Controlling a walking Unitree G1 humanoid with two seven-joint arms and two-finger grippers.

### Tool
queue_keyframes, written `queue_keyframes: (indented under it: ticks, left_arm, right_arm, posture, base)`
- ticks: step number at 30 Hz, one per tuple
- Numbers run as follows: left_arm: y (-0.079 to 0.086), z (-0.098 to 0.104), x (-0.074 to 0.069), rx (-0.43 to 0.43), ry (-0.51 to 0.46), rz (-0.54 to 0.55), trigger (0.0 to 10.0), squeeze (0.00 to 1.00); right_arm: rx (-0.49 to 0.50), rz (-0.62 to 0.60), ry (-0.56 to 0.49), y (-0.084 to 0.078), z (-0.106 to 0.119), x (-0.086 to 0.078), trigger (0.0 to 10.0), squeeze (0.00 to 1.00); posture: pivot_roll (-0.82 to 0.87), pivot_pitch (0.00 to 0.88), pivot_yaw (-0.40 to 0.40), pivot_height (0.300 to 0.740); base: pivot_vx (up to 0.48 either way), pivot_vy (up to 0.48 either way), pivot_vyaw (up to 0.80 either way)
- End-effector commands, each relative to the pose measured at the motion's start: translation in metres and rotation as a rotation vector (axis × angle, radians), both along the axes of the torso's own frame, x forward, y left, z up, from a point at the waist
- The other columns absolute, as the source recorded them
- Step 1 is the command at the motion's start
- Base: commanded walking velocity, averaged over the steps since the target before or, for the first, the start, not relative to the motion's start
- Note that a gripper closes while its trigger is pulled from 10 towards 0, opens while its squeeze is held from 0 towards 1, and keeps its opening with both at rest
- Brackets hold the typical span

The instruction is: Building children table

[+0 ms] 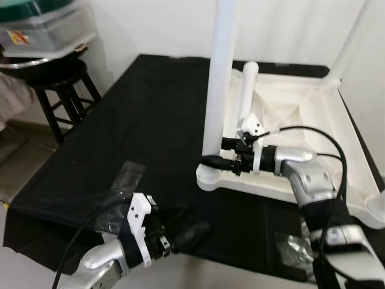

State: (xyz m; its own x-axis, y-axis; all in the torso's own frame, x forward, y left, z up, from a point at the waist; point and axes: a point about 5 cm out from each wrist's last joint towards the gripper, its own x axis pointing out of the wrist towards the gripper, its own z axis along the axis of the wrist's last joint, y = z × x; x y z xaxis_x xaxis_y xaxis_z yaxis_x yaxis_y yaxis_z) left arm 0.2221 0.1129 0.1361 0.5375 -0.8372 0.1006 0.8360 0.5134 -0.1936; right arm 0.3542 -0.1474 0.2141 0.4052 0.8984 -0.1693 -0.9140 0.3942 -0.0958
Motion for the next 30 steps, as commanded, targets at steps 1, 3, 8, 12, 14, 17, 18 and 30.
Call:
queue_keyframes:
  ticks: [1,3,8,12,14,17,18,30]
  left_arm:
    - [0.000,-0.006,-0.001,0.007,0.021,0.008,10.0,0.00]
    - [0.001,-0.006,-0.001,0.006,0.019,0.017,10.0,0.00]
    - [0.002,-0.005,0.000,0.003,0.019,0.026,10.0,0.00]
    - [0.003,-0.005,0.000,0.001,0.021,0.023,10.0,0.00]
    - [0.004,-0.005,0.000,0.001,0.022,0.023,10.0,0.00]
    - [0.004,-0.005,0.000,0.001,0.022,0.023,10.0,0.00]
    - [0.004,-0.005,0.000,0.001,0.022,0.023,10.0,0.00]
    - [0.009,-0.007,0.010,0.018,0.023,0.045,10.0,0.00]
  right_arm:
    - [-0.021,0.025,0.032,0.000,-0.010,0.000,0.0,0.00]
    - [-0.032,0.021,0.048,-0.002,-0.017,0.000,0.0,0.00]
    - [-0.024,-0.001,0.060,-0.012,-0.025,-0.002,0.0,0.00]
    - [-0.030,-0.035,0.051,-0.024,-0.026,-0.008,0.0,0.00]
    - [-0.050,-0.104,0.050,-0.028,-0.030,-0.009,0.0,0.00]
    - [-0.064,-0.153,0.048,-0.030,-0.032,-0.010,0.0,0.00]
    - [-0.064,-0.153,0.048,-0.030,-0.032,-0.010,0.0,0.00]
    - [-0.056,-0.864,0.064,0.023,-0.086,-0.043,0.0,0.00]
  posture:
    - [0.04,0.144,-0.015,0.740]
    - [0.04,0.147,-0.013,0.740]
    - [0.03,0.151,-0.008,0.740]
    - [0.02,0.158,-0.003,0.740]
    - [0.01,0.163,-0.007,0.740]
    - [0.01,0.163,-0.007,0.740]
    - [0.01,0.163,-0.007,0.740]
    - [0.01,0.132,0.003,0.740]
  base:
    - [0.000,0.000,0.00]
    - [0.000,0.000,0.00]
    - [0.000,0.000,0.00]
    - [0.000,0.000,0.00]
    - [0.000,0.000,0.00]
    - [0.000,0.000,0.00]
    - [0.000,0.000,0.00]
    - [0.000,0.000,0.00]
